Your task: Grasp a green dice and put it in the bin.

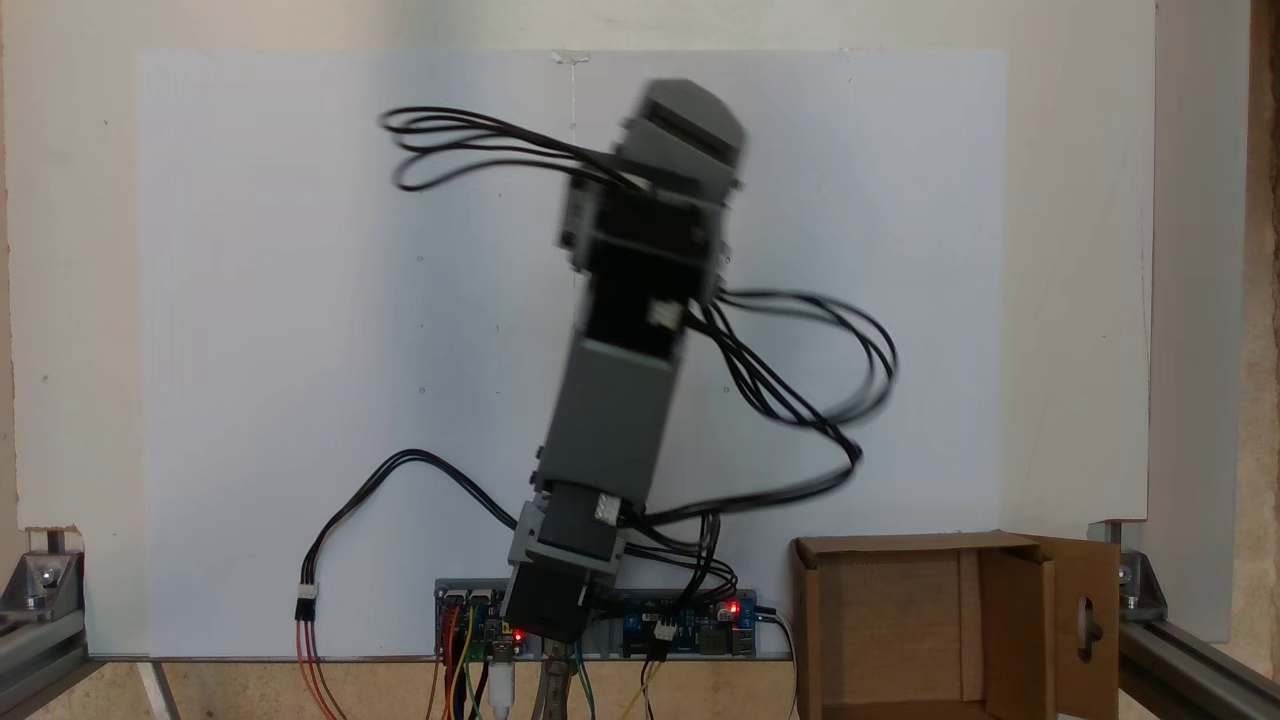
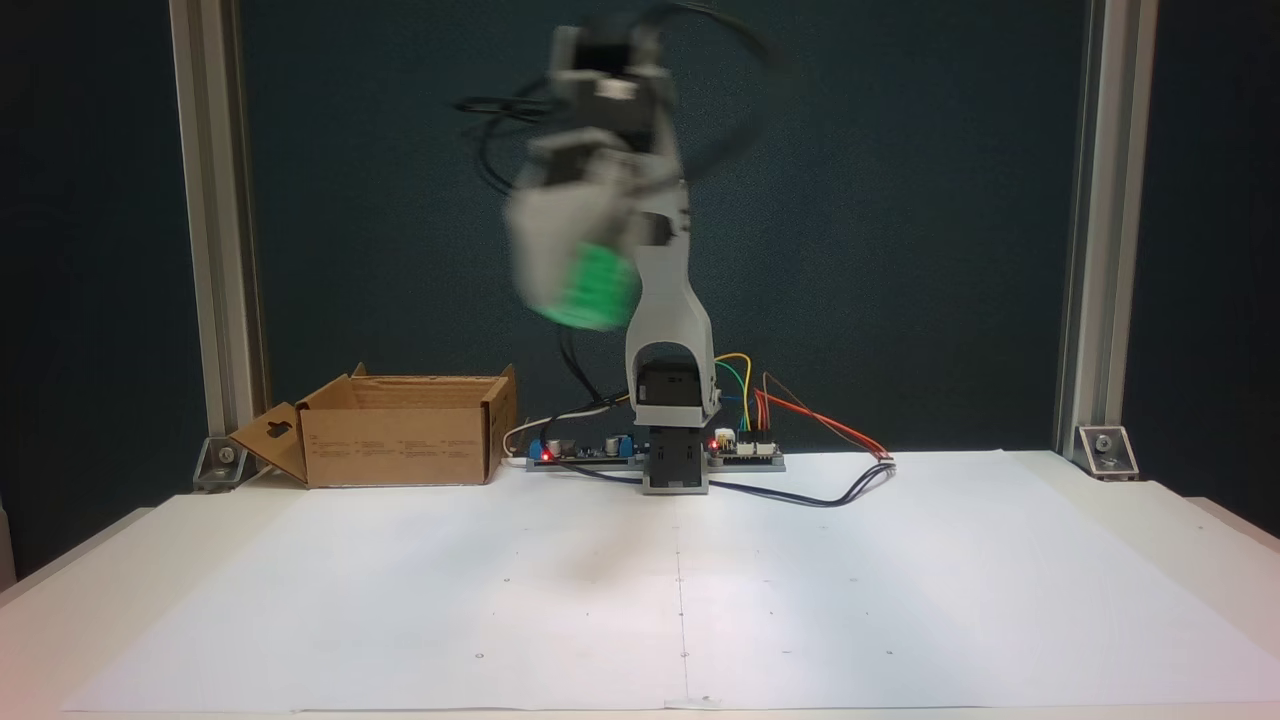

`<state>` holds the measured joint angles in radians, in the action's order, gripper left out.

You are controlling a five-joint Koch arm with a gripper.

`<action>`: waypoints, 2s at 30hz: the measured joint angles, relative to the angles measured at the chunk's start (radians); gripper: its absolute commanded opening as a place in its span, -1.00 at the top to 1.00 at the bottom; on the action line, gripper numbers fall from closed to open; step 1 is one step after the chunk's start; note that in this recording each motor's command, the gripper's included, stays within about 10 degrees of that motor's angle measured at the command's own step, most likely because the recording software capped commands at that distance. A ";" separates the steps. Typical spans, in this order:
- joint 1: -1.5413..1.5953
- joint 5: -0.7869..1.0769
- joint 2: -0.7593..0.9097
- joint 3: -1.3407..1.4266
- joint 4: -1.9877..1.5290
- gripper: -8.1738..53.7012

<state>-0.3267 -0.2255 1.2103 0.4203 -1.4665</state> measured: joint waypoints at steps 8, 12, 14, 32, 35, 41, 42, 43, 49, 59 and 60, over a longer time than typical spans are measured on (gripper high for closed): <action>-0.571 0.273 0.020 0.000 -0.006 0.35; -0.851 0.388 0.021 0.014 -0.006 0.35; -0.997 0.439 0.020 0.052 -0.006 0.35; -1.499 0.696 -0.044 0.549 0.017 0.35; -1.502 0.696 -0.046 0.637 0.098 0.35; -1.503 0.696 -0.044 0.675 0.239 0.35; -1.503 0.698 -0.046 0.683 0.265 0.35; -1.503 0.696 -0.046 0.687 0.293 0.35; -1.503 0.696 -0.064 0.733 0.433 0.35; -1.503 0.696 -0.064 0.738 0.503 -0.65; -1.503 0.696 -0.064 0.738 0.503 -0.66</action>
<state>-1.8300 0.4709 1.1459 1.1582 -0.9633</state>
